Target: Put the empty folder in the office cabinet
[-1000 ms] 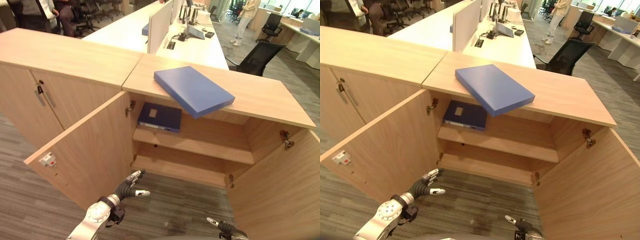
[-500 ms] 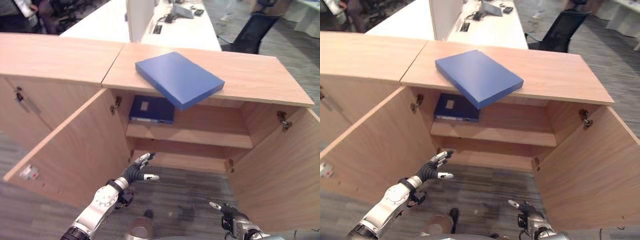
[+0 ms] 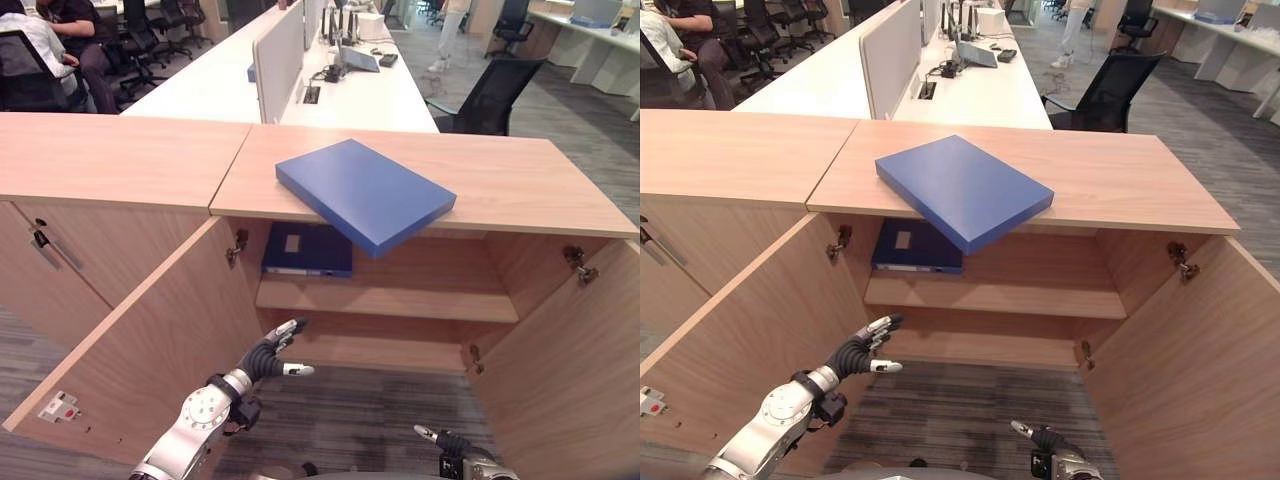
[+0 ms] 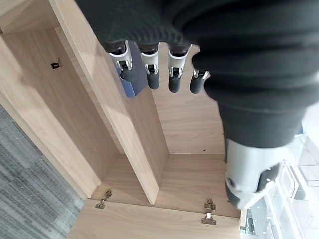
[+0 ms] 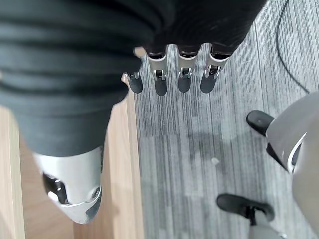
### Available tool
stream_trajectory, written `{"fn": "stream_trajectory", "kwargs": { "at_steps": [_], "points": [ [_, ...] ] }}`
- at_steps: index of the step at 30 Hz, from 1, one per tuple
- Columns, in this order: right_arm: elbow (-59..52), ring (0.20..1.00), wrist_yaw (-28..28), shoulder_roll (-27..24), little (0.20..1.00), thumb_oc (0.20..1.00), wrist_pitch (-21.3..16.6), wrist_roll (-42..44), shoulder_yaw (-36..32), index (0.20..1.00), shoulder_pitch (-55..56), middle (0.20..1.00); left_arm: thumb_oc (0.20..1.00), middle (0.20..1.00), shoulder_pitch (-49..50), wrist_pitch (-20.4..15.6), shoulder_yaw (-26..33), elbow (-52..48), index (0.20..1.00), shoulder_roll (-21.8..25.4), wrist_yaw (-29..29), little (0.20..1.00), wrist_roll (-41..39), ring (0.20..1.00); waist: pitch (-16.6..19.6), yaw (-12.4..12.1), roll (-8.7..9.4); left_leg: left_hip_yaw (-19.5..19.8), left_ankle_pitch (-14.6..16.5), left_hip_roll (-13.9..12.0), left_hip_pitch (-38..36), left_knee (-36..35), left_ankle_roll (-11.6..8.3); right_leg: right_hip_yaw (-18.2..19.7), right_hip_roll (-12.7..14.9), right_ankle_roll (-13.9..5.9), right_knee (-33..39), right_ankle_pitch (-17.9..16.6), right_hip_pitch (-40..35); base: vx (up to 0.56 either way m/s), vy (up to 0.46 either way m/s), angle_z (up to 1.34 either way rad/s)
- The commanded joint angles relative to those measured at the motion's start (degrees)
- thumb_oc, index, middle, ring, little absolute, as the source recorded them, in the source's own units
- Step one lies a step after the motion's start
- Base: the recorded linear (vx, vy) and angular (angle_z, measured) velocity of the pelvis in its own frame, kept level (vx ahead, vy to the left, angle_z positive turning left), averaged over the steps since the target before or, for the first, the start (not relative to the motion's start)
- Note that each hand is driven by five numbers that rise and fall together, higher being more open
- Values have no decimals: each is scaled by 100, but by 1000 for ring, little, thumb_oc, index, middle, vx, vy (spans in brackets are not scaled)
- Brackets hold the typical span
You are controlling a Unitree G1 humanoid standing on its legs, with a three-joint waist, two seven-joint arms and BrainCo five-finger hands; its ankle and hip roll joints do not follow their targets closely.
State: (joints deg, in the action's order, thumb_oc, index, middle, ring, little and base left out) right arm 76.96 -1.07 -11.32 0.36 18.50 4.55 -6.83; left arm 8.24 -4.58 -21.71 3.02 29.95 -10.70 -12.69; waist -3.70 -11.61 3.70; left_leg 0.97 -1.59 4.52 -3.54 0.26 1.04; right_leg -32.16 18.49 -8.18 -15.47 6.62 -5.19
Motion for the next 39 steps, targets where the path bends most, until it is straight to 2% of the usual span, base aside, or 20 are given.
{"fn": "stream_trajectory", "kwargs": {
  "at_steps": [1, 2, 5, 8, 11, 12, 14, 15, 19, 23, 28, 39],
  "points": [
    [-133, 1000, 23, 25, 1000, 1000, -198, -223, 86, 1000, 115, 1000, 1000, 1000, 144, -344, 559, -890, 1000, -132, 370, 1000, 363, 1000, 100, -105, 66, 75, 92, 50, 145, -526, 7, -133, 113, -245, -539, -407, 206, 1, -33, 1],
    [-141, 1000, 24, 26, 1000, 1000, -198, -219, 98, 1000, 126, 1000, 1000, 1000, 162, -339, 568, -903, 1000, -132, 373, 1000, 370, 1000, 107, -98, 69, 74, 92, 50, 146, -526, 6, -132, 113, -243, -539, -406, 208, 8, -32, -1],
    [-224, 1000, 2, 85, 1000, 1000, -283, -145, 102, 1000, 191, 1000, 1000, 1000, 115, -451, 1093, -1747, 1000, 42, 604, 1000, 812, 1000, 110, -119, 154, 136, 79, 37, 186, -526, 6, -143, 68, -220, -522, -379, 244, 18, -52, 0],
    [-223, 1000, 30, 161, 1000, 1000, -306, -78, 62, 1000, 230, 1000, 1000, 1000, 264, -694, 1967, -3068, 1000, 240, 775, 1000, 992, 1000, 103, -187, 237, 191, 86, 23, 224, -520, -7, -203, 57, -228, -502, -367, 254, 21, -66, 1],
    [-240, 1000, 61, 221, 1000, 1000, -300, -26, 107, 1000, 251, 1000, 1000, 1000, 341, -790, 2435, -3576, 1000, 264, 984, 1000, 1120, 1000, 109, -208, 299, 217, 85, 11, 230, -516, -22, -238, 56, -229, -494, -362, 249, 19, -60, 3],
    [-273, 1000, 103, 251, 1000, 1000, -300, 33, 162, 1000, 269, 1000, 1000, 1000, 125, -887, 2738, -3778, 1000, 364, 1349, 1000, 1553, 1000, 127, -240, 351, 249, 89, -1, 235, -514, -40, -257, 48, -231, -486, -359, 250, 21, -83, 6],
    [-294, 1000, 107, 288, 1000, 1000, -307, 48, 193, 1000, 257, 1000, 1000, 1000, 27, -901, 2816, -3863, 1000, 392, 1516, 1000, 1811, 1000, 121, -240, 380, 263, 88, -4, 239, -512, -47, -265, 48, -232, -492, -349, 254, 12, -63, 7],
    [-343, 1000, 131, 330, 1000, 1000, -312, 73, 267, 1000, 268, 1000, 1000, 1000, -294, -889, 2858, -3828, 1000, 548, 1850, 1000, 2426, 1000, 137, -234, 425, 273, 86, -15, 243, -508, -67, -280, 50, -233, -498, -338, 265, 10, -59, 5],
    [-415, 1000, 139, 392, 1000, 1000, -318, 114, 356, 1000, 284, 1000, 1000, 1000, -930, -935, 2527, -3601, 1000, 889, 2039, 1000, 3018, 1000, 150, -185, 475, 262, 94, -30, 244, -504, -87, -289, 64, -235, -509, -323, 282, 7, -45, 5],
    [-509, 1000, 142, 392, 1000, 1000, -358, 134, 506, 1000, 356, 1000, 1000, 1000, -1807, -958, 1979, -3211, 1000, 1447, 2287, 1000, 3622, 1000, 190, -39, 463, 192, 103, -48, 235, -504, -99, -238, 70, -237, -522, -321, 322, 1, -2, -1],
    [-545, 1000, 147, 293, 1000, 1000, -401, 57, 530, 1000, 534, 1000, 1000, 1000, -2547, -1041, 1165, -2495, 1000, 2375, 2258, 1000, 4360, 1000, 253, 111, 403, 102, 135, -45, 187, -510, -91, -193, 89, -262, -530, -348, 348, 6, 9, -16],
    [-496, 1000, 116, 170, 1000, 1000, -405, -50, 397, 1000, 715, 1000, 1000, 1000, -2646, -953, 668, -1470, 1000, 2815, 2263, 1000, 5127, 1000, 315, 255, 372, -18, 197, 5, 36, -520, -34, -133, 148, -309, -534, -468, 319, 11, 19, -6]
  ]
}}
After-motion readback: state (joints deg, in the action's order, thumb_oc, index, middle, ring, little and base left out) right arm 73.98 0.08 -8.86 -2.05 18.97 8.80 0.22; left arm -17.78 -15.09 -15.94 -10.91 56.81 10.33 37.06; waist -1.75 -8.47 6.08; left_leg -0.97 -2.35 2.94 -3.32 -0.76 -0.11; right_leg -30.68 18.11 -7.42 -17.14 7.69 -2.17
